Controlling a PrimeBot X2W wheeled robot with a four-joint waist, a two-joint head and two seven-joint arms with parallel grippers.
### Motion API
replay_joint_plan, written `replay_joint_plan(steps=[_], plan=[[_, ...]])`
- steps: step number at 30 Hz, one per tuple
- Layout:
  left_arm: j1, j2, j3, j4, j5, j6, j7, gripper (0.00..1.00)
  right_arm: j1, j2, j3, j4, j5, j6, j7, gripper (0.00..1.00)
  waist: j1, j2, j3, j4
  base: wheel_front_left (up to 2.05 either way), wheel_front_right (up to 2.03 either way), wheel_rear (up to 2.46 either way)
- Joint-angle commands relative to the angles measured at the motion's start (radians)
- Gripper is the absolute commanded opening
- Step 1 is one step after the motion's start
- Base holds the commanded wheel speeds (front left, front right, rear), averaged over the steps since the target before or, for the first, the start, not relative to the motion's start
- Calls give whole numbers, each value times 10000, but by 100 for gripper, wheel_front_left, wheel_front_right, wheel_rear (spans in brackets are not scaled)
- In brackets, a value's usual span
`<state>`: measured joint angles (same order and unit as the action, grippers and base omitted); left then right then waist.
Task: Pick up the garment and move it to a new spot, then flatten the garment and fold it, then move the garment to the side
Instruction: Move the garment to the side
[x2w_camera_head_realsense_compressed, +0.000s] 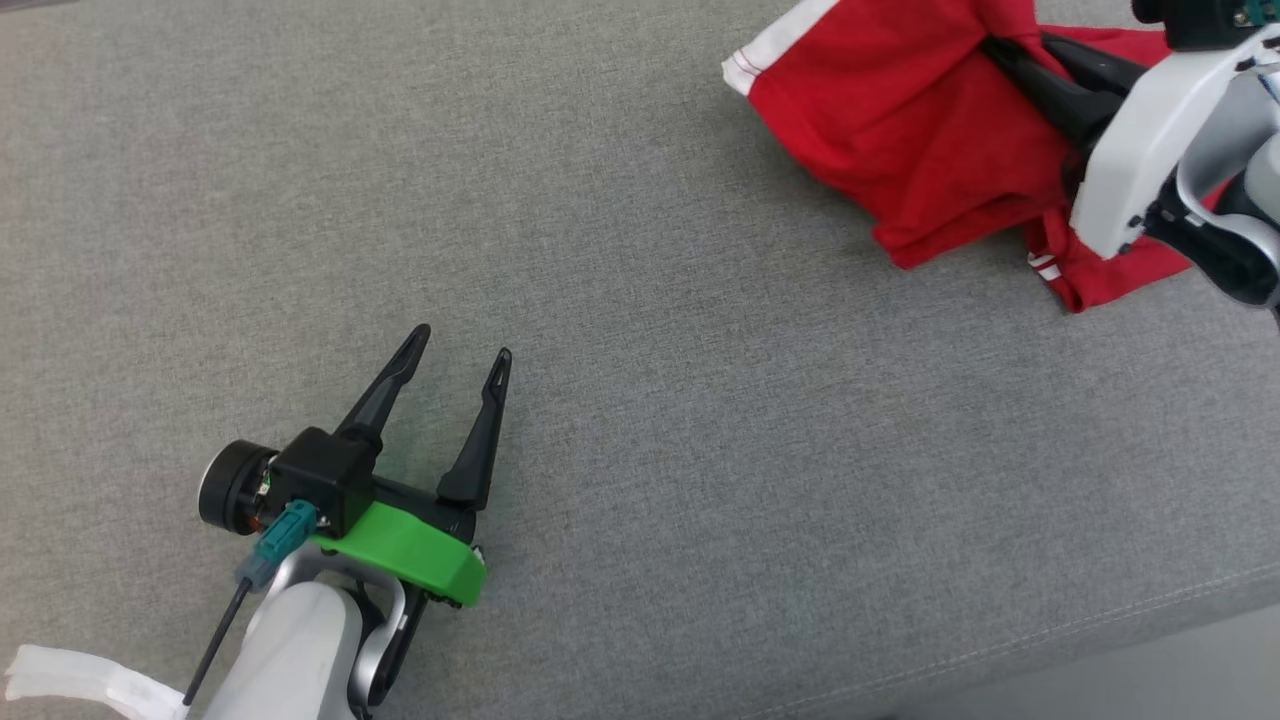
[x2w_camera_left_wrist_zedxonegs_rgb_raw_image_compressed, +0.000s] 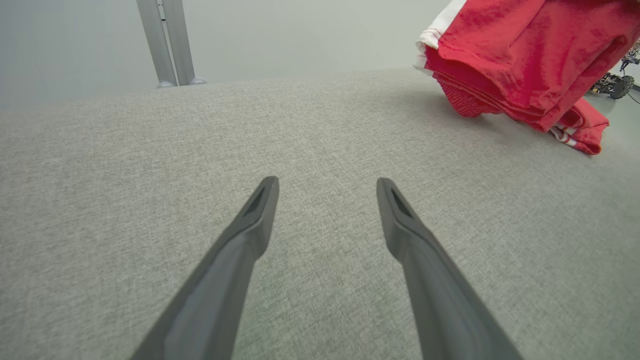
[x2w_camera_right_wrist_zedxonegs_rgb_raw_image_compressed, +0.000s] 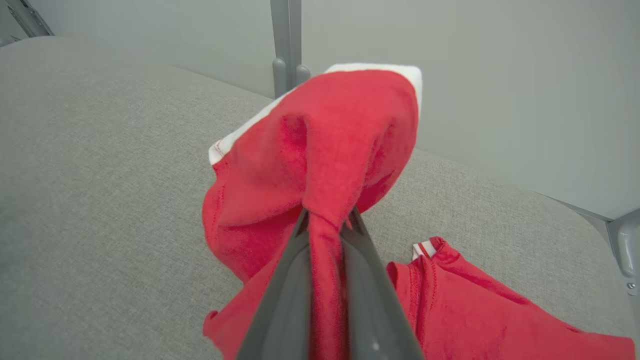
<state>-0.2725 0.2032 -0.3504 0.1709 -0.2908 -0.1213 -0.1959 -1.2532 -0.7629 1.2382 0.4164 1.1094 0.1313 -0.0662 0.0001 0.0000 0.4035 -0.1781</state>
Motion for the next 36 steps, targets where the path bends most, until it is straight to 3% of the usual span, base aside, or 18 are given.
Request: replay_joint_plan(steps=[1,12,18,22,25,26,32,36], plan=[[-157,115,78,-55,27,89,15,100,-110,-207,94,107,96,-12,11,0,-1,0,156,40,0,0,0],[7,385,115,-424,-2,247,238,100,163,-1546,417,844,-144,-12,324,0,-1,0,613,-141,0,0,0],[-240,473,52,-618,45,251,355,100,60,-1291,424,2582,-418,-15,-19,0,-1,0,958,-122,0,0,0],[-265,544,72,-651,21,301,396,100,2,-741,429,3941,-535,-15,-225,0,-1,0,1103,-29,0,0,0],[-293,549,76,-639,-25,324,379,100,-93,-365,417,5012,-761,-15,-299,50,-1,0,1138,40,0,0,0],[-298,541,69,-621,-36,332,365,100,-135,-248,392,5301,-810,-16,-411,100,-1,0,1130,60,0,0,0],[-149,420,14,-364,-168,344,173,100,-342,323,329,7143,-1154,-15,-889,100,-1,0,637,113,0,0,0],[22,337,19,-144,-289,361,-37,100,-491,592,203,7713,-1333,-15,-1548,100,-1,0,22,124,0,0,0]])
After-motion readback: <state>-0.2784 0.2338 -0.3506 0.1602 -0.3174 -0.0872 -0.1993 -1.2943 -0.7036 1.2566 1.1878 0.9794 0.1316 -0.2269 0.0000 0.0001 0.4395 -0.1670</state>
